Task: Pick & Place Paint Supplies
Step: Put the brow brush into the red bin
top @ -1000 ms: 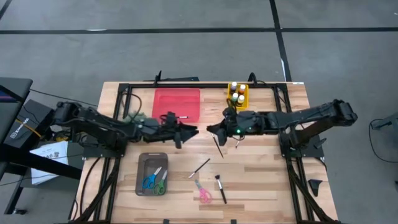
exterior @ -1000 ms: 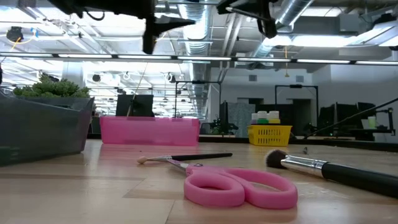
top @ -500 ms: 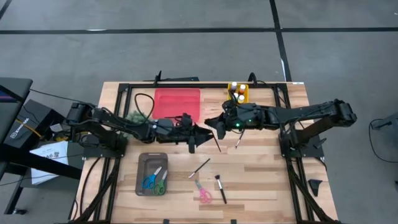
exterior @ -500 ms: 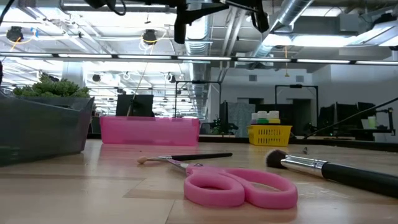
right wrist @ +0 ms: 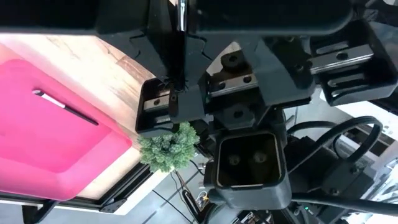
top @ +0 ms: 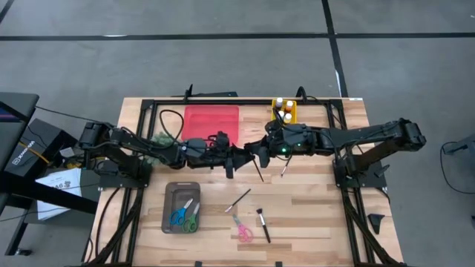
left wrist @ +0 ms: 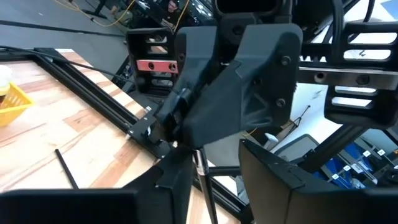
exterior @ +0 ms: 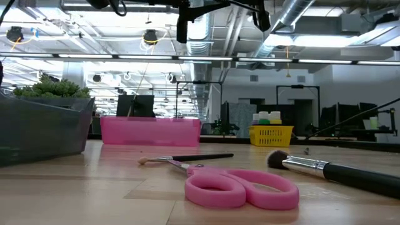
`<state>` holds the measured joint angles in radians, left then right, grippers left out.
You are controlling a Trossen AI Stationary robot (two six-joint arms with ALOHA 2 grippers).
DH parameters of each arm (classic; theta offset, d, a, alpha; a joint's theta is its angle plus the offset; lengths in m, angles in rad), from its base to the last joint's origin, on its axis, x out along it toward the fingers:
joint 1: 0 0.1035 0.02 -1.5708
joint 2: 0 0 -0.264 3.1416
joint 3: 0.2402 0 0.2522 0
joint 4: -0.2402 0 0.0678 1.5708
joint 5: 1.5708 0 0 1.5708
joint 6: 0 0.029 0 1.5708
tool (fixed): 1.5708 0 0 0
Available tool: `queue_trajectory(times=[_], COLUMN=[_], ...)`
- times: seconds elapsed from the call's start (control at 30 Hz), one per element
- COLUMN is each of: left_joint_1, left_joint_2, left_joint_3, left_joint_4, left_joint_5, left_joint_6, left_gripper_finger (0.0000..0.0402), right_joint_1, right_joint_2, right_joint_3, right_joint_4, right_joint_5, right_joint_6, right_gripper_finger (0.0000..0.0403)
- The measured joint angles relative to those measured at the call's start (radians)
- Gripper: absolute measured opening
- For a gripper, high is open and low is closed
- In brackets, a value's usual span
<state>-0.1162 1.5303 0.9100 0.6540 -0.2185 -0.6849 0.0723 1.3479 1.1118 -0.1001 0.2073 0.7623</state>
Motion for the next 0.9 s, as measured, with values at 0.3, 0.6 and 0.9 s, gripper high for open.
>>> queue_trajectory(times=[0.3,0.6,0.9], left_joint_1=[0.004,0.007,0.005], left_joint_2=[0.000,-0.002,-0.008], left_joint_3=[0.000,0.000,0.000], left_joint_4=[-0.001,0.009,-0.107], left_joint_5=[-0.003,0.023,0.036], left_joint_6=[-0.008,0.008,0.008], left_gripper_finger=[0.0013,0.0007,0.0006], right_joint_1=[0.000,0.021,0.020], right_joint_2=[-0.002,0.001,-0.039], right_joint_3=[0.002,0.000,0.000], right_joint_4=[0.002,0.030,0.069], right_joint_5=[-0.004,0.004,0.035], right_joint_6=[-0.012,-0.029,-0.044], right_gripper_finger=[0.0011,0.0120,0.0230])
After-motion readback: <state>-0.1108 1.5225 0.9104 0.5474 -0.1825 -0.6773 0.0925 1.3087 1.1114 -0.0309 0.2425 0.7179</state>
